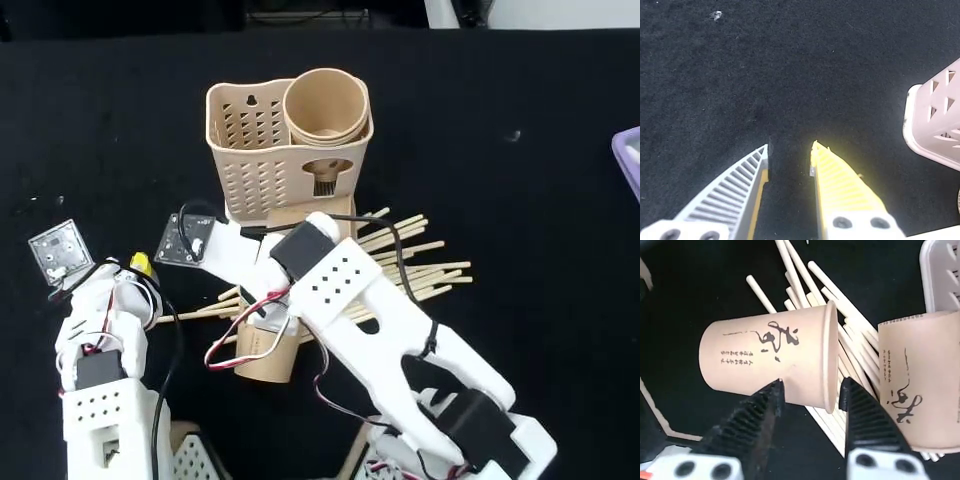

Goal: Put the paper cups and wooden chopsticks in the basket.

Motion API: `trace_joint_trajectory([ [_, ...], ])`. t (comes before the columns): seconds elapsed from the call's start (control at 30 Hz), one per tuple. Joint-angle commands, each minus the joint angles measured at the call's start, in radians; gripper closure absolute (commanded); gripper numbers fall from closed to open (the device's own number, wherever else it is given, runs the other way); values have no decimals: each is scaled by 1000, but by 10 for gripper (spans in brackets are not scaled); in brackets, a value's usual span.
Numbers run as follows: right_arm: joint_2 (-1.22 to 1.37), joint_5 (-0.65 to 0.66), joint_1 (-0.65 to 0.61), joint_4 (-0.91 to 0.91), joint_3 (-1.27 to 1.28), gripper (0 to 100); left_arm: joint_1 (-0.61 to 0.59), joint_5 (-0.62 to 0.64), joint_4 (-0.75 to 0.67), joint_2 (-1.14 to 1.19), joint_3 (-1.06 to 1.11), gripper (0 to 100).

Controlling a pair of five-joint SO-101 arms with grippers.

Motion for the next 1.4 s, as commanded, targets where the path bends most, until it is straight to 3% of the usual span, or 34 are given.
trace_joint_trajectory([
  [0.0,-54,38,-5,-21,1,802,-1,6,-21,-14,-5,855],
  [0.57,108,40,-5,25,-107,800,-5,6,-18,-14,-7,855],
  [0.8,127,153,-8,95,-114,808,-5,6,-18,-14,-8,855],
  [0.97,119,181,-8,101,-122,988,-5,6,-18,-14,-8,855],
  [1.37,-56,178,-8,288,-266,988,-5,6,-17,-14,-8,855],
])
